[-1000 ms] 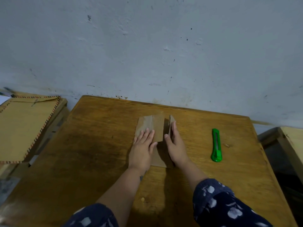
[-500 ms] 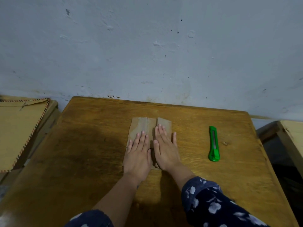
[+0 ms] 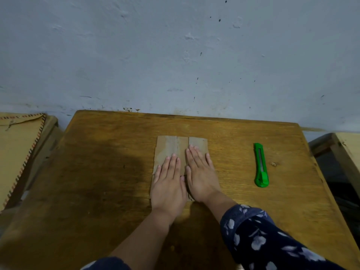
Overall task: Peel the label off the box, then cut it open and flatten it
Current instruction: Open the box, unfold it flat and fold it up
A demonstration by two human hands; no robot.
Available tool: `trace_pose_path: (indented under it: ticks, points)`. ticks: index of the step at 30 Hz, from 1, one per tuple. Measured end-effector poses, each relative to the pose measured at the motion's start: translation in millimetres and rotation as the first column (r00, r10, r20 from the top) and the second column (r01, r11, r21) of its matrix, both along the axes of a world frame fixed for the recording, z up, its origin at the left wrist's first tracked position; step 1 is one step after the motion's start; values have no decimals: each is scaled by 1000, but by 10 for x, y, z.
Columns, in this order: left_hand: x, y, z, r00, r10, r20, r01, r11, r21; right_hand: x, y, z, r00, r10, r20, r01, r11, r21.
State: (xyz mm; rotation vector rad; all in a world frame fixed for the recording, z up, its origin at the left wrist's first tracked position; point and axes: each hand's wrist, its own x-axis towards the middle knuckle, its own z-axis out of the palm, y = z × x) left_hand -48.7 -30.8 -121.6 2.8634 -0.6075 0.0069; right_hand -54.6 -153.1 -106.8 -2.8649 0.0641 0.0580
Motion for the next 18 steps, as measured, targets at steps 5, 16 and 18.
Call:
trace_pose_path:
  ticks: [5,16,18]
  points:
    - [19,25,-28,1000,-12,-25,12,1000,0,-74,59,-11,960,-271,69,273,962,-19]
    - [-236,420,75,996,-58,-71,48,988,-144,-448,588,222,846,-533,-32,503,776,380]
    - [-312,532,90,994,-84,-69,69,978,-197,-537,717,373,824,-567,14,503,741,445]
